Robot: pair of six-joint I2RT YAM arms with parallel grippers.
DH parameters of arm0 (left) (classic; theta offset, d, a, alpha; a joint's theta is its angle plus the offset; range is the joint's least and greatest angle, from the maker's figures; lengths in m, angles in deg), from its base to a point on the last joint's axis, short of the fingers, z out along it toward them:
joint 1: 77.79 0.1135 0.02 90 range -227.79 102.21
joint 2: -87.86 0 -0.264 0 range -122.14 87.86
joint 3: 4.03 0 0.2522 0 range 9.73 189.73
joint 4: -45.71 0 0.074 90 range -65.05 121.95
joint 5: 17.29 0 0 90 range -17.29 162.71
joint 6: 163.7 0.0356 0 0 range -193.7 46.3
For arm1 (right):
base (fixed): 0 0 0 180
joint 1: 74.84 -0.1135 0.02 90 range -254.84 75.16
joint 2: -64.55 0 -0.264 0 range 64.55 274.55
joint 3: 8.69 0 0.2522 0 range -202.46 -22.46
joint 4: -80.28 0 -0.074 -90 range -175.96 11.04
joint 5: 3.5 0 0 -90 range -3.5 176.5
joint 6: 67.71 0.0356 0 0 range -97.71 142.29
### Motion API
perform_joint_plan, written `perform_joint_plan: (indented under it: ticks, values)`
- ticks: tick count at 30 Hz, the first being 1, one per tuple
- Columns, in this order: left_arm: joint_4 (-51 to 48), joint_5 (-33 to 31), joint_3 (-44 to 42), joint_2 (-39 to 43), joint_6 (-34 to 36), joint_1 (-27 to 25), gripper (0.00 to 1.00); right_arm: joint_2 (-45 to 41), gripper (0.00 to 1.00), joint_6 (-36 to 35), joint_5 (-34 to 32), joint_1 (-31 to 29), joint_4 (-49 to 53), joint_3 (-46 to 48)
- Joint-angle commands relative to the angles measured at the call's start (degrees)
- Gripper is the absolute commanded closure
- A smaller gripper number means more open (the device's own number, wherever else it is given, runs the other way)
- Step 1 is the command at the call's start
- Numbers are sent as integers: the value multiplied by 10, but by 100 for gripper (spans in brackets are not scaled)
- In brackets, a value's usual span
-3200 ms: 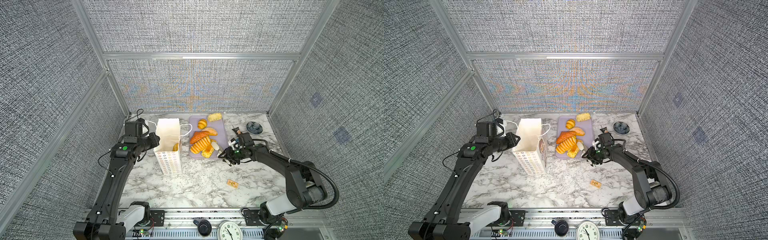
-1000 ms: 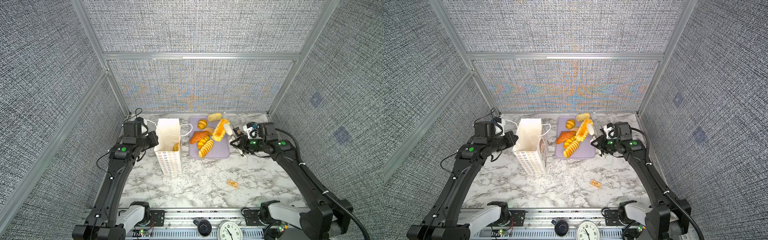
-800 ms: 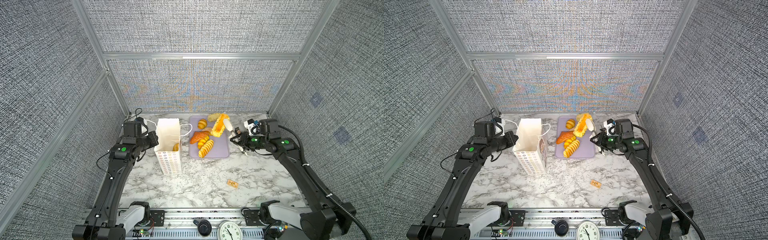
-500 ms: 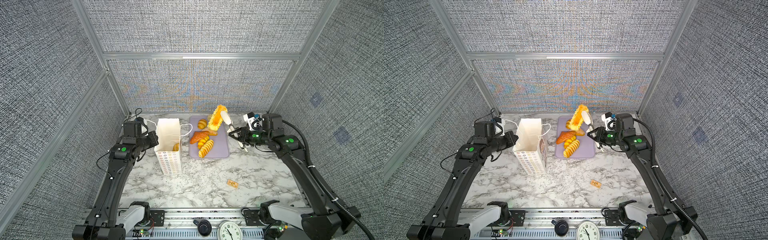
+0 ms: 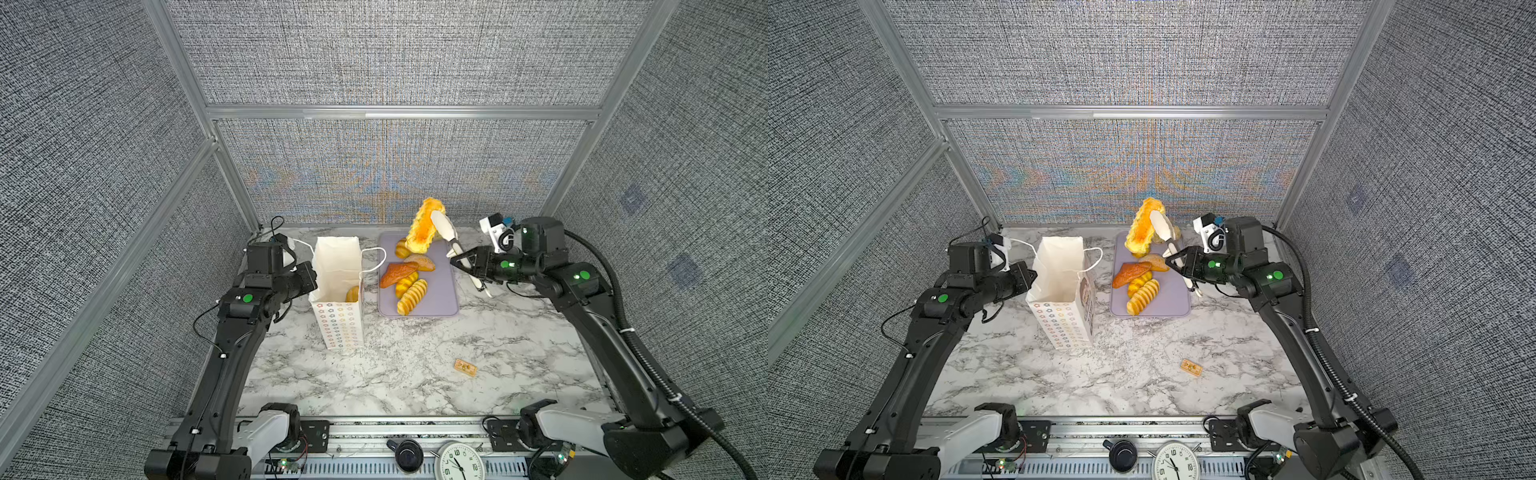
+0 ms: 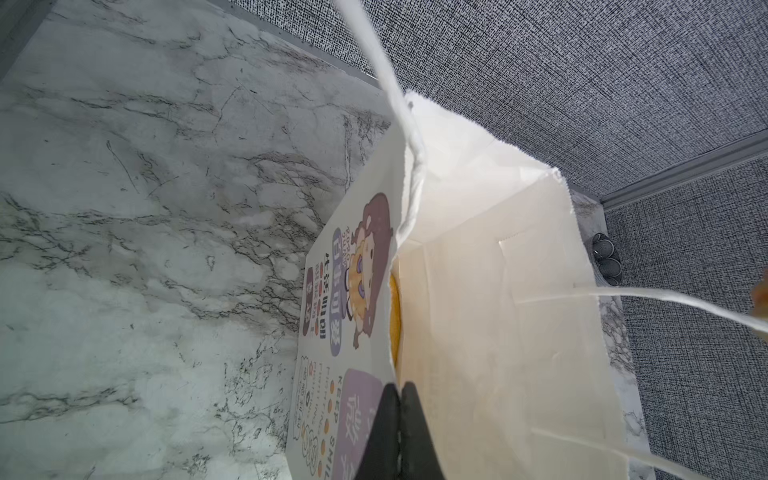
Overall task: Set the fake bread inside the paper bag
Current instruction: 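Swing the tongs with the pastry over the bag held by the left gripper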
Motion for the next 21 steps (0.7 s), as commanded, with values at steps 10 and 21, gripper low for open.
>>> perform_joint_plan:
  ticks: [10,21]
  values:
    - [1,3,1,3,-2,1,100,18,69,-26,-39,-65,-41,-62]
    - [0,3,1,3,-2,0,100,73,69,-48,-44,-127,-34,-127]
